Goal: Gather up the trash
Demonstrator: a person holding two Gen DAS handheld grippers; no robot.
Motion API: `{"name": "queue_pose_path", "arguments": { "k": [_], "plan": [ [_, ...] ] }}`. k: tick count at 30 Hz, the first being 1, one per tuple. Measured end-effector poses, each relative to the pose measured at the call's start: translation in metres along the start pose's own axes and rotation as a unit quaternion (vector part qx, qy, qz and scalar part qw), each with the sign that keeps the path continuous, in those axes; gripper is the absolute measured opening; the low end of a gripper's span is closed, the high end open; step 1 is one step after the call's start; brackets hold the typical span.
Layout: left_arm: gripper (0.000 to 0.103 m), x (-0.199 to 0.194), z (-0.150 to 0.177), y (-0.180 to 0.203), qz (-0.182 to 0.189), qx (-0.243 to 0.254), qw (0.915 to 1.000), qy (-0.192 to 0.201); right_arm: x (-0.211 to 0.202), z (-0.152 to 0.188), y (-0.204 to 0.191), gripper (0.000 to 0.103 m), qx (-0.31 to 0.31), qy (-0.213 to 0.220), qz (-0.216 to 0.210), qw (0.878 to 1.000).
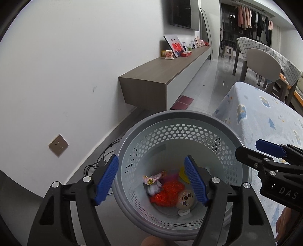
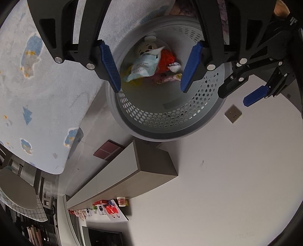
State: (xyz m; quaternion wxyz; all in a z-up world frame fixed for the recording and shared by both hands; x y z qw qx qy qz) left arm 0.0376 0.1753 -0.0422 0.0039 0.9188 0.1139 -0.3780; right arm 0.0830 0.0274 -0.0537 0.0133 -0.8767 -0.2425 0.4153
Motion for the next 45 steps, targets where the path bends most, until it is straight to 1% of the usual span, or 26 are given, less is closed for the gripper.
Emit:
{"name": "queue_pose_path", "arguments": {
  "k": [4, 6, 8, 14, 16, 21, 27, 30, 33, 38, 45],
  "plan": [
    [0.073, -0.002, 0.000, -0.001, -0.003, -0.001, 1.0000, 0.004, 0.000, 0.001, -0.002, 0.063, -0.001, -0.001, 0.002, 1.000],
    [0.076, -0.003, 0.000, -0.001, -0.005, -0.002, 1.0000, 0.006, 0.000, 0.001, -0.003, 0.063, -0.003, -0.001, 0.004, 1.000],
    [0.078, -0.004, 0.000, -0.002, -0.007, -0.003, 0.9999, 0.009, -0.001, 0.002, -0.004, 0.063, -0.004, -0.001, 0.004, 1.000],
    [0.086, -0.005, -0.001, -0.008, -0.013, -0.012, 0.9998, 0.013, -0.002, 0.003, -0.001, 0.064, 0.002, 0.002, 0.009, 1.000],
    [0.087, -0.006, -0.002, -0.008, -0.014, -0.013, 0.9997, 0.016, -0.002, 0.004, 0.001, 0.064, 0.004, 0.003, 0.011, 1.000],
    [0.093, -0.007, -0.002, -0.008, -0.017, -0.015, 0.9996, 0.018, -0.002, 0.006, 0.003, 0.064, 0.007, 0.000, 0.016, 1.000],
    [0.094, -0.006, -0.002, -0.007, -0.017, -0.014, 0.9996, 0.017, 0.000, 0.010, 0.004, 0.064, 0.006, -0.004, 0.032, 0.999],
    [0.096, -0.006, -0.001, -0.007, -0.019, -0.011, 0.9996, 0.017, -0.001, 0.010, 0.004, 0.064, 0.004, -0.005, 0.035, 0.999],
    [0.096, -0.007, -0.001, -0.009, -0.019, -0.012, 0.9996, 0.019, -0.001, 0.011, 0.003, 0.067, 0.000, -0.003, 0.037, 0.999],
    [0.096, -0.007, -0.001, -0.009, -0.023, -0.011, 0.9995, 0.020, -0.003, 0.011, 0.004, 0.067, -0.001, 0.001, 0.040, 0.999],
    [0.096, -0.006, -0.002, -0.009, -0.026, -0.011, 0.9994, 0.020, -0.004, 0.010, 0.007, 0.071, 0.004, 0.004, 0.041, 0.999]
  ]
}}
Point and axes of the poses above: each gripper's, at about its wrist camera, not at the fingertips, and x roughly the way its jaws point, y to its right, z to its underside, the point moved 4 cm from there along x, roughly the way its jaws point, and after that the axes turned 2 degrees about y, right-handed, at the moved point
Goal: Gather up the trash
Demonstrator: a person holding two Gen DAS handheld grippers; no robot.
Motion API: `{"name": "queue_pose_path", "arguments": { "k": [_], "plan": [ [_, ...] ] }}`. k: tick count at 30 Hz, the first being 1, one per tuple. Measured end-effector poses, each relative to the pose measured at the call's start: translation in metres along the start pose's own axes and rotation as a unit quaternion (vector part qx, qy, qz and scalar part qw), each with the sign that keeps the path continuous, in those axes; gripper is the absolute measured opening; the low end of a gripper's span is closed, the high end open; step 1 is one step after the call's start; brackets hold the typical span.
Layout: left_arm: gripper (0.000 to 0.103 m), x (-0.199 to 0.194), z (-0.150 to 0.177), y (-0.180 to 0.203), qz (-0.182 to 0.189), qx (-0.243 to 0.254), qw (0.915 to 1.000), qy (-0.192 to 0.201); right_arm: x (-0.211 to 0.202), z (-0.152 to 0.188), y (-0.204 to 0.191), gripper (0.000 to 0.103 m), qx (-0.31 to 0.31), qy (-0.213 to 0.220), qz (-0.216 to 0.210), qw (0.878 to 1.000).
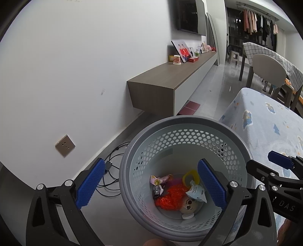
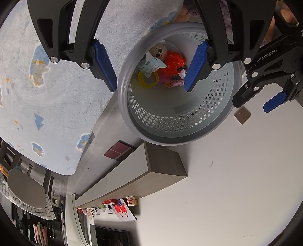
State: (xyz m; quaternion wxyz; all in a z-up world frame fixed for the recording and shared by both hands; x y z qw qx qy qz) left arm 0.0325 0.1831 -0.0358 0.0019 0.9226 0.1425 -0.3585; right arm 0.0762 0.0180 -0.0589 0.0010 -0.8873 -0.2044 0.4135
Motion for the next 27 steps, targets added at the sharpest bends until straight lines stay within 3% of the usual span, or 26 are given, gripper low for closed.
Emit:
{"name": "queue_pose_path", "arguments": {
  "k": [27],
  "plan": [
    [0.097, 0.0077, 0.0045, -0.0036, -0.005, -0.010, 0.9997, -0.021, -0.0018, 0.0010, -0.0010, 0.072, -0.011, 0.006, 0.011, 1.000]
  ]
}}
Point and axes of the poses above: each gripper's, at about its wrist camera, not at the fingertips, and x roughly the way its jaws point, y to its right, z to its underside, the point moved 4 cm from there along x, roughly the way its jaws point, and after that the axes turned 2 degrees about y, right-handed, at the moved point
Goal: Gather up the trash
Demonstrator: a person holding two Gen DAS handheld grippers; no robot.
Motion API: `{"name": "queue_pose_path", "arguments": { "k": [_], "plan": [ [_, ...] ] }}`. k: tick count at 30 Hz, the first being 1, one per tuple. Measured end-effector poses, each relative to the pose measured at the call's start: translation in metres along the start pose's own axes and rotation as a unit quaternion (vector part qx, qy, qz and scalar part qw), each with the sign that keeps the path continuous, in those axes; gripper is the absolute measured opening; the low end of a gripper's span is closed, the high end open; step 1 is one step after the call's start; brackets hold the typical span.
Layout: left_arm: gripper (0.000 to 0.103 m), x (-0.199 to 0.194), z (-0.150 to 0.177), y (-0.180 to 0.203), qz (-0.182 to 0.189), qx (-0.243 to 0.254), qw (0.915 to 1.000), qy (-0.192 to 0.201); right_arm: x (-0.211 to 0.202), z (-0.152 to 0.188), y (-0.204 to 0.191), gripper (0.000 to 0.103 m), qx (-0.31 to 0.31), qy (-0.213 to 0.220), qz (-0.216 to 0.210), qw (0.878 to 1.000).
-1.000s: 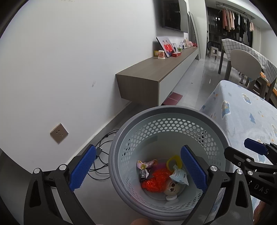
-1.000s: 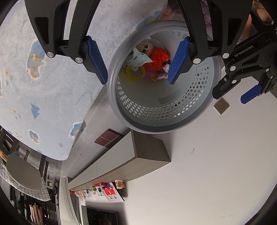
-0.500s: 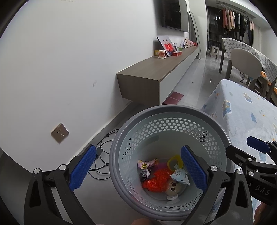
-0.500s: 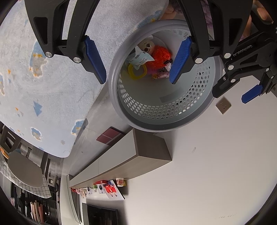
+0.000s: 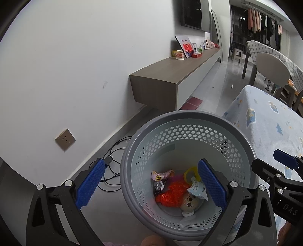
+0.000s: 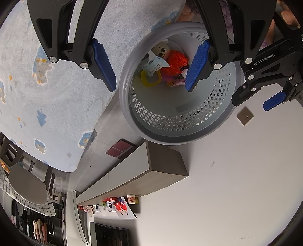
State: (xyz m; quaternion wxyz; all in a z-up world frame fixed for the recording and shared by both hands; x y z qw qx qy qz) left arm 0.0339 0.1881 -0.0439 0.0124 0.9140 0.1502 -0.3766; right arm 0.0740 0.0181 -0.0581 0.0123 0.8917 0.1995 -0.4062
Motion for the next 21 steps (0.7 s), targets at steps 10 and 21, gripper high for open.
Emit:
{"name": "queue_pose_path", "arguments": {
  "k": [10, 21],
  "plan": [
    [0.097, -0.0037, -0.0013, -0.0015, -0.015, 0.005, 0.9998, 0.010, 0.0004, 0.0006, 0.0009, 0.072, -0.001, 0.000, 0.001, 1.000],
    [0.097, -0.0072, -0.0035, -0.0021, -0.020, 0.008, 0.9996, 0.020, -0.0003, 0.0024, 0.0022, 0.072, -0.005, 0.000, 0.003, 1.000]
  ]
}}
Point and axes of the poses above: each gripper's, at about its wrist camera, not at the fingertips, and x roughly the way its jaws point, y to its right, z to its underside, the point moved 4 cm from there along x, roughly the way its jaws point, and after that the axes turned 2 degrees about y, right-handed, at the moved point
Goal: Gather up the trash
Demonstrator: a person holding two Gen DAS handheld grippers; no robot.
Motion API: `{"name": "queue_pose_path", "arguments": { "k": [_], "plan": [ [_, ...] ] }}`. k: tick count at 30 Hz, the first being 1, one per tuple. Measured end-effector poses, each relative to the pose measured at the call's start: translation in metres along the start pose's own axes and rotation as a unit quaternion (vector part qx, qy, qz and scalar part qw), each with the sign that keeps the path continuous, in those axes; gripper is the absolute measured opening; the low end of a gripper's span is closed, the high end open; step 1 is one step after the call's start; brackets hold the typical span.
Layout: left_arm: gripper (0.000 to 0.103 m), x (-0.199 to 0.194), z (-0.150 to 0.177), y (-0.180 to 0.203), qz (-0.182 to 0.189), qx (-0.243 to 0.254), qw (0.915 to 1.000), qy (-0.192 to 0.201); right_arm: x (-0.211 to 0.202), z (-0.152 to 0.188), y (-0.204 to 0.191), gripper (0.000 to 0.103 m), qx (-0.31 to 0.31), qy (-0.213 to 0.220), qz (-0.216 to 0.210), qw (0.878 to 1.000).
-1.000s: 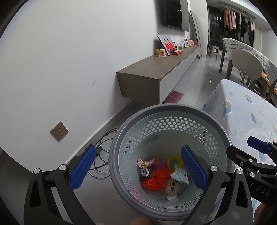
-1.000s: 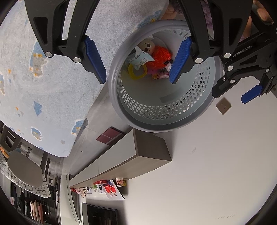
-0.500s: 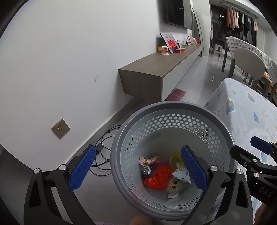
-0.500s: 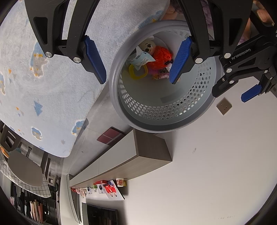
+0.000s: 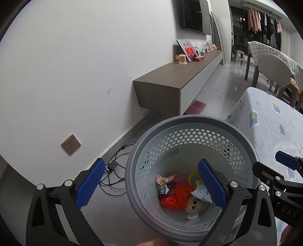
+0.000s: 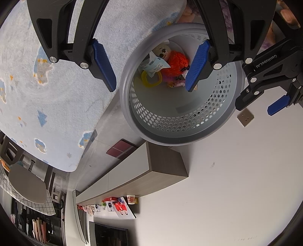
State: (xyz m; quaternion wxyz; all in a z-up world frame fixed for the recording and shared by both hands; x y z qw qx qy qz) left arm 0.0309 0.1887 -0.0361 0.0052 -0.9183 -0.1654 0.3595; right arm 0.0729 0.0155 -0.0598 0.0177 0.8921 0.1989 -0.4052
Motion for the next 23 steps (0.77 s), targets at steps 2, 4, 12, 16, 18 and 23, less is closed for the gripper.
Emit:
{"name": "queue_pose_path", "arguments": {
  "k": [2, 4, 12, 16, 18, 23],
  "plan": [
    [0.097, -0.0002, 0.0003, 0.0003, 0.000, 0.001, 1.0000, -0.001, 0.0000, 0.0005, -0.0007, 0.072, -0.001, 0.000, 0.000, 1.000],
    [0.097, -0.0002, 0.0004, 0.0009, -0.002, 0.002, 1.0000, -0.002, -0.0001, 0.0005, -0.0008, 0.072, 0.000, 0.000, 0.000, 1.000],
    [0.097, 0.0003, 0.0002, 0.0005, 0.000, 0.000, 1.0000, -0.003, 0.0000, 0.0004, -0.0007, 0.072, -0.001, 0.000, 0.000, 1.000],
    [0.097, -0.0001, 0.0001, 0.0010, 0.000, 0.000, 1.0000, -0.002, 0.0001, 0.0004, -0.0006, 0.072, -0.001, 0.000, 0.000, 1.000],
    [0.097, -0.0001, 0.0000, 0.0008, -0.001, -0.001, 1.0000, -0.001, 0.0000, 0.0006, -0.0004, 0.072, 0.000, 0.000, -0.001, 1.000],
    [0.097, -0.0009, 0.0003, 0.0005, 0.002, -0.002, 1.0000, -0.003, 0.0002, 0.0001, -0.0014, 0.072, -0.001, 0.000, 0.000, 1.000]
  ]
}}
Point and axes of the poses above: each gripper's, at about its wrist camera, not at the fingertips, and x roughly the way its jaws point, y to its right, z to its underside, the point moved 4 cm from there along x, roughly the way its jaws point, and after that the axes turned 2 degrees about y, right-handed, at the moved point
